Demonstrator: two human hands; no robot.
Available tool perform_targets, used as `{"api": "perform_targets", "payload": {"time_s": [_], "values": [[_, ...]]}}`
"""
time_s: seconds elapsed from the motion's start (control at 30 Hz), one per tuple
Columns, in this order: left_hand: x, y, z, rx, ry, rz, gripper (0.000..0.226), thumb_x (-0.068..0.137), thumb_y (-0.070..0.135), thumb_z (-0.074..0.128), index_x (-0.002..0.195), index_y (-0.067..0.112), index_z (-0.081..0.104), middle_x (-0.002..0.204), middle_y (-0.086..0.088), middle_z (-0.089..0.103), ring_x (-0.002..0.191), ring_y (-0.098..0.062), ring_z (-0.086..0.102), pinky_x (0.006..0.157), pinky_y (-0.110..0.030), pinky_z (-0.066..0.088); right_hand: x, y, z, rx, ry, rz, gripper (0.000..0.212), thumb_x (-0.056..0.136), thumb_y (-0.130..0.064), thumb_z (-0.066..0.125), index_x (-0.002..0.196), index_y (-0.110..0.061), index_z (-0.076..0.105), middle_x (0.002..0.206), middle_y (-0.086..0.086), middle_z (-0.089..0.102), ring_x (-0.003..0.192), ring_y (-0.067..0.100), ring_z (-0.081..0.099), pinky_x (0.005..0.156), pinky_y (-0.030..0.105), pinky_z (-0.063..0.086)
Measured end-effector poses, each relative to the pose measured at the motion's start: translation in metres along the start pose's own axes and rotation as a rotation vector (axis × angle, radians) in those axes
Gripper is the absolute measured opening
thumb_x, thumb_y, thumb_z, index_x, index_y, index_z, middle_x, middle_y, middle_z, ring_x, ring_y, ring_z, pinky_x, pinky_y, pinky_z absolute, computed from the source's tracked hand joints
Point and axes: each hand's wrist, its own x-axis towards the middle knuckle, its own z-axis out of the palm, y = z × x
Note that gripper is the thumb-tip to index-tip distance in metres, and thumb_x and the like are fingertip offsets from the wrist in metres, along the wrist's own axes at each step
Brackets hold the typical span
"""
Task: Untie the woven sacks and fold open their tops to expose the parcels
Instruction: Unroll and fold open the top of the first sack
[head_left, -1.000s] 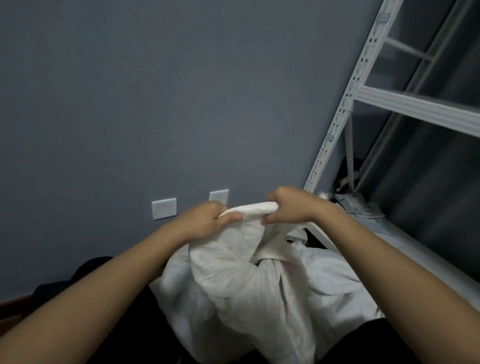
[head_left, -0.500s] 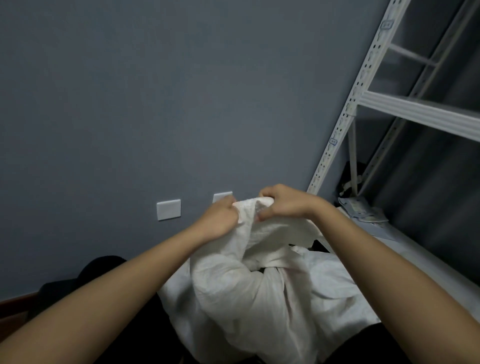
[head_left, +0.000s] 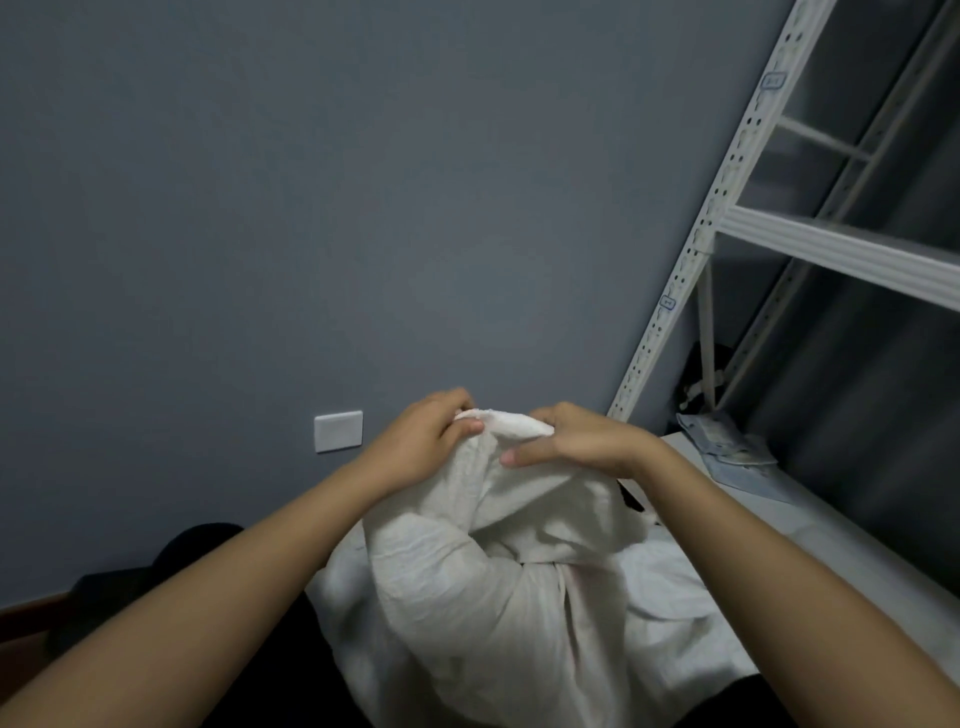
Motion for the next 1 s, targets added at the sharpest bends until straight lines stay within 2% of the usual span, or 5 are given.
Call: {"api": "perform_targets", "payload": {"time_s": [0.3, 0.57, 0.7, 0.87, 1.0], "values": [[0.004, 0.006, -0.007, -0.086, -0.092, -0.296, 0.034, 0.103, 0.030, 0.030, 0.104, 0.007, 0.055, 0.116, -0.007, 0.057, 0.106, -0.021, 0.051, 0.077, -0.023, 0.031, 0.001, -0.006, 0.003, 0.024, 0.070, -0.106, 0.031, 0.097, -0.035, 0.053, 0.076, -0.015, 0.063, 0.070, -0.008, 0.059, 0.061, -0.001, 0.051, 0.061, 0.014, 0.040], [-0.001, -0.001, -0.012, 0.040, -0.016, -0.249, 0.052, 0.090, 0.065, 0.035, 0.073, 0.020, 0.053, 0.073, 0.002, 0.057, 0.076, -0.020, 0.055, 0.065, -0.032, 0.039, 0.005, -0.001, 0.006, -0.209, 0.099, -0.111, 0.026, 0.092, -0.038, 0.061, 0.093, -0.012, 0.060, 0.082, -0.001, 0.060, 0.073, 0.013, 0.054, 0.064, 0.025, 0.039], [-0.013, -0.001, -0.001, 0.230, -0.152, 0.081, 0.039, 0.087, 0.065, 0.039, 0.093, 0.028, 0.048, 0.088, 0.012, 0.056, 0.082, -0.010, 0.054, 0.067, -0.029, 0.041, -0.002, -0.001, 0.014, 0.301, -0.088, 0.011, 0.042, 0.085, -0.046, 0.066, 0.094, -0.005, 0.068, 0.085, 0.005, 0.066, 0.078, 0.015, 0.061, 0.073, 0.028, 0.046], [0.000, 0.000, -0.021, 0.012, -0.246, -0.186, 0.047, 0.095, 0.055, 0.037, 0.087, 0.014, 0.058, 0.086, 0.002, 0.059, 0.085, -0.014, 0.055, 0.071, -0.024, 0.040, 0.006, 0.003, 0.016, -0.478, 0.178, -0.055, 0.020, 0.080, -0.026, 0.071, 0.088, -0.011, 0.060, 0.090, 0.006, 0.065, 0.082, 0.021, 0.057, 0.063, 0.030, 0.040], [-0.007, 0.019, 0.002, 0.178, -0.132, -0.004, 0.034, 0.096, 0.050, 0.039, 0.077, 0.023, 0.046, 0.071, 0.009, 0.048, 0.075, -0.014, 0.052, 0.065, -0.031, 0.036, 0.003, -0.002, 0.018, 0.013, 0.035, -0.016, 0.018, 0.077, -0.012, 0.074, 0.089, -0.003, 0.065, 0.077, 0.001, 0.060, 0.070, 0.011, 0.053, 0.061, 0.023, 0.039]]}}
